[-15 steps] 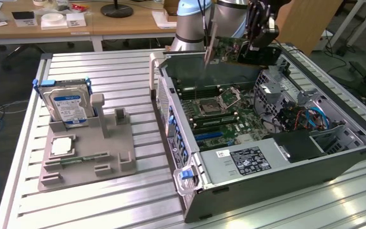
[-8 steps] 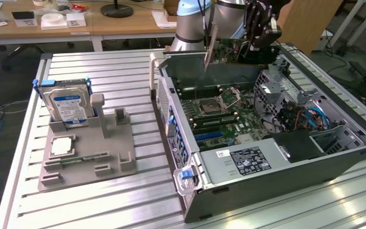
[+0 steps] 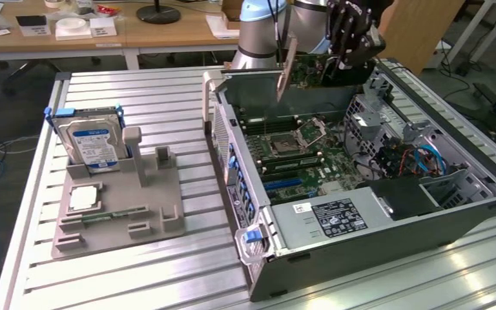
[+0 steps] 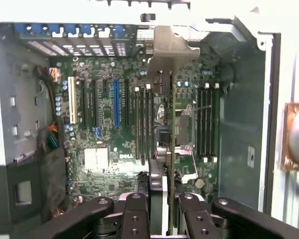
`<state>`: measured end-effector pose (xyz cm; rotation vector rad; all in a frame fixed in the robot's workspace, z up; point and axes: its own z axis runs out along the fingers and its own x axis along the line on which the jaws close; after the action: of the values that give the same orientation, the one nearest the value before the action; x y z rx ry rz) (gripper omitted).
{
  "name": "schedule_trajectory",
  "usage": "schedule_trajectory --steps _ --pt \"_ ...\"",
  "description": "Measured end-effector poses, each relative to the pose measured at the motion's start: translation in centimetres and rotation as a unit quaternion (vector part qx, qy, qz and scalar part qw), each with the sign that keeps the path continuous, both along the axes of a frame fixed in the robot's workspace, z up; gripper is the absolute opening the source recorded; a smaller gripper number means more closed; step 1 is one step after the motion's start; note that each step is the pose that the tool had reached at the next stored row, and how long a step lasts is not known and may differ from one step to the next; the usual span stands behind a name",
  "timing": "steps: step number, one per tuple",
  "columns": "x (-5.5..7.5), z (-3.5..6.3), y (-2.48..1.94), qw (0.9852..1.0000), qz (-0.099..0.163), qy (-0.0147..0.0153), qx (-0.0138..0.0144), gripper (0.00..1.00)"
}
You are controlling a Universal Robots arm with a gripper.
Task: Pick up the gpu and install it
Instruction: 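Insert the gpu into the slot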
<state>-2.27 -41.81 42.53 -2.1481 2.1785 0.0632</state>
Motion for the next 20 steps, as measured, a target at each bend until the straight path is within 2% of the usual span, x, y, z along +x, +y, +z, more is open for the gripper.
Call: schedule_trajectory --steps 4,20 --pt "0.0 -0.06 -0.02 0.9995 0.031 -0.0001 0.0001 0.27" --pt "0.0 -0.26 -0.02 0.9995 0.031 -0.0001 0.0 0.27"
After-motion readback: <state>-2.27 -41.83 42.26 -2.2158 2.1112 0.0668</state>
